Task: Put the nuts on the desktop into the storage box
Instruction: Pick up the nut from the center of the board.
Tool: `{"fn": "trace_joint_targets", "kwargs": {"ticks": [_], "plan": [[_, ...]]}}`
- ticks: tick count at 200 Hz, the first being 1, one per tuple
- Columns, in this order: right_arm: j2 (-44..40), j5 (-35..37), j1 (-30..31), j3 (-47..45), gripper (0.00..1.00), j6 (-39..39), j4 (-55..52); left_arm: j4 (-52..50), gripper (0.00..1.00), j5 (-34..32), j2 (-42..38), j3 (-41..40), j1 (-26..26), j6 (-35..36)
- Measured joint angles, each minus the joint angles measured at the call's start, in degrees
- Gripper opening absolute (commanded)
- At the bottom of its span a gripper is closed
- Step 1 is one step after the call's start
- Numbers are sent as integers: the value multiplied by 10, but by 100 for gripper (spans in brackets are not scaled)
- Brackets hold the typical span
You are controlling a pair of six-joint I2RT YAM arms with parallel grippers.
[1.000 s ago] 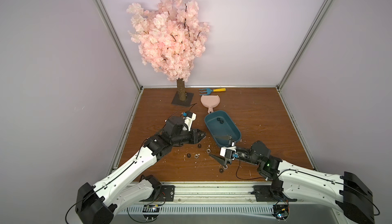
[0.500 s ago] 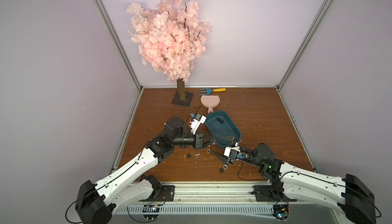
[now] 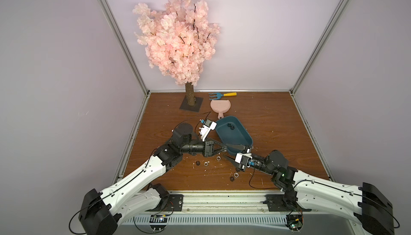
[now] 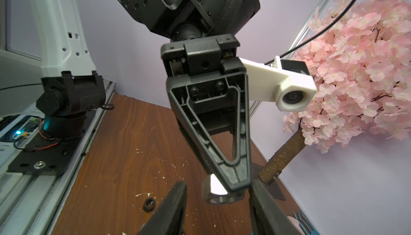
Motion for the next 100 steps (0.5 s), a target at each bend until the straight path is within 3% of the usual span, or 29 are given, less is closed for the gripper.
{"fn": "trace_joint_targets", "kwargs": {"ticks": [24,56,80,100], "plan": [[0,2,0,0,32,-2,-4,1,26,3,0,-4,0,-2],[0,3,0,0,34,0,-5,5,26,5,0,-7,0,-5],[0,3,0,1,42,1,-6,15,26,8,0,-10,0,-14],[3,4,0,1,40,2,-5,26,26,13,0,-13,-4,-19]]}}
